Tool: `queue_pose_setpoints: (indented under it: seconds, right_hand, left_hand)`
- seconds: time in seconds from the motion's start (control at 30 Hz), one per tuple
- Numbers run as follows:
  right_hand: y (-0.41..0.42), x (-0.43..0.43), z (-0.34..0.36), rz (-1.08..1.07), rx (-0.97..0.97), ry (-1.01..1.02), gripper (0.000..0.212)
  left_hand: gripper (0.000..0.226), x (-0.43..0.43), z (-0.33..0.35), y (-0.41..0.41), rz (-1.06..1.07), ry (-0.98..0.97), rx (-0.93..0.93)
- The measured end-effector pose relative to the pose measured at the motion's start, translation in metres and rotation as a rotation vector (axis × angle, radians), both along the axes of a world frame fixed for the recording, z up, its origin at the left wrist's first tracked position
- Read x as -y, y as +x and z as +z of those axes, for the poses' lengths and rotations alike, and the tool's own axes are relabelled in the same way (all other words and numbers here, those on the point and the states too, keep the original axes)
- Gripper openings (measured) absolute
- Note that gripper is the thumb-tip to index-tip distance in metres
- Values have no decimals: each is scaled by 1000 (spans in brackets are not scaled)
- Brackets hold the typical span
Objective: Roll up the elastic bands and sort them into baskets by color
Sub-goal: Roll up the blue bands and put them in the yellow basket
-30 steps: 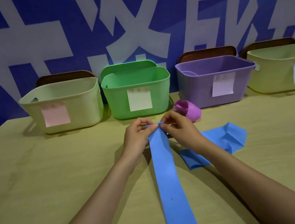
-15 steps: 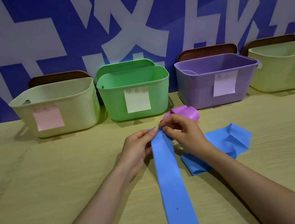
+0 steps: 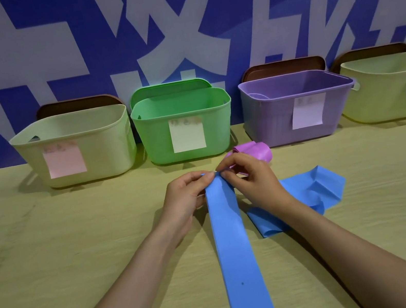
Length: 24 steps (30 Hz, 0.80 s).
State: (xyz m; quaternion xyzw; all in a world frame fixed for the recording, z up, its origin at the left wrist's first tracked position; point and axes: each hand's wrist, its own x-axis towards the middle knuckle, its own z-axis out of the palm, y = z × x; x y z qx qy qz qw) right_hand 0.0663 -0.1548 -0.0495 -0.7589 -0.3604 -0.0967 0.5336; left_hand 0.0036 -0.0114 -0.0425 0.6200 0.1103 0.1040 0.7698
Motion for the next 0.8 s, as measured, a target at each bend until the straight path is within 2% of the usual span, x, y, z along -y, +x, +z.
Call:
queue_pose_setpoints:
  seconds: [0.13, 0.23, 0.53, 0.7, 0.8]
  right_hand:
    - [2, 1, 3, 34, -255, 19, 10]
    - [4, 4, 5, 51, -366, 6, 10]
    - [2, 7, 10, 75, -407, 89, 4]
    - [2, 7, 9, 77, -478, 158, 10]
    - [2, 7, 9, 76, -514, 195, 14]
  left_hand:
    - [5, 1, -2, 0, 51, 112, 41]
    - [4, 2, -4, 0, 55, 172, 65]
    - [10, 1, -3, -1, 5, 119, 53]
    - [17, -1, -3, -1, -11, 75, 48]
    - [20, 0, -5, -1, -25, 119, 19]
